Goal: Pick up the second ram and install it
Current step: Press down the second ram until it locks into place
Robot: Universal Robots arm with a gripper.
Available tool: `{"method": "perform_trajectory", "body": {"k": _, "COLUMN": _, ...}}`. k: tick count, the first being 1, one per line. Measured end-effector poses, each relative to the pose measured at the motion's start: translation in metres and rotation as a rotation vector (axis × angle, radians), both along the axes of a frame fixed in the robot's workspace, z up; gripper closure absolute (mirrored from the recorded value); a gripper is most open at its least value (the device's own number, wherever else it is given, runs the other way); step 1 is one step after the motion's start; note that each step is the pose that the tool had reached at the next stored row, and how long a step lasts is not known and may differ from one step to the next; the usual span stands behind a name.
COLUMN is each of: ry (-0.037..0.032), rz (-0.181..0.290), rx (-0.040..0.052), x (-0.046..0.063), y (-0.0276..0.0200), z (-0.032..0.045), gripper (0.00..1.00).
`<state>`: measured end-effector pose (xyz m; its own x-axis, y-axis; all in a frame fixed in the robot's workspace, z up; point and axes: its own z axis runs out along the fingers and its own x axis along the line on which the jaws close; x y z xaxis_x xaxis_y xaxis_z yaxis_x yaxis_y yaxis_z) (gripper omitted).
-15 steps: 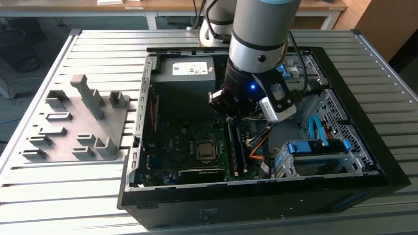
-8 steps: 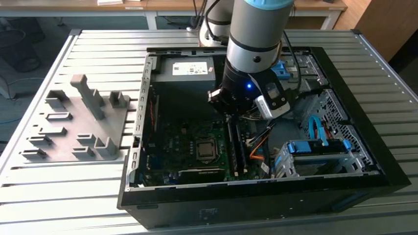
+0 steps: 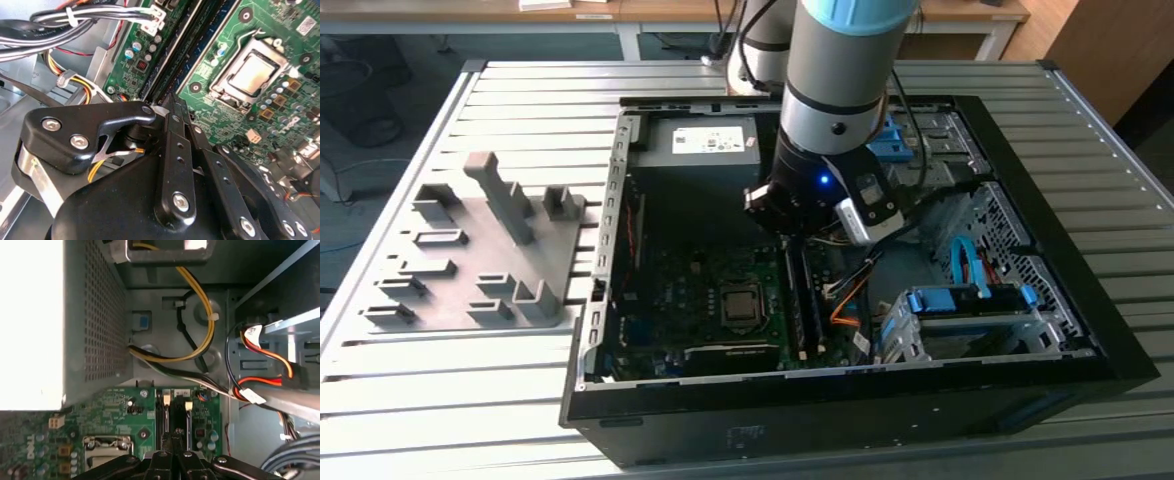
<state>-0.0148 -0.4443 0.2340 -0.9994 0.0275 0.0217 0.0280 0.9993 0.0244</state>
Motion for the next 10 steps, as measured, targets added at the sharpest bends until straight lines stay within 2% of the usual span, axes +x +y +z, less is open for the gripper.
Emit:
{"method": "perform_trajectory", "body": {"k": 5, "ry": 0.0001, "rz": 0.0, "rx": -0.0008, "x": 0.0, "y": 0.0026, "z": -0.009, "gripper": 0.9}}
{"method": "perform_trajectory", "body": {"k": 10, "ry": 0.0004, "rz": 0.0, "rx": -0.0021, "x": 0.0, "y": 0.003, "z": -0.0155, "gripper": 0.9}}
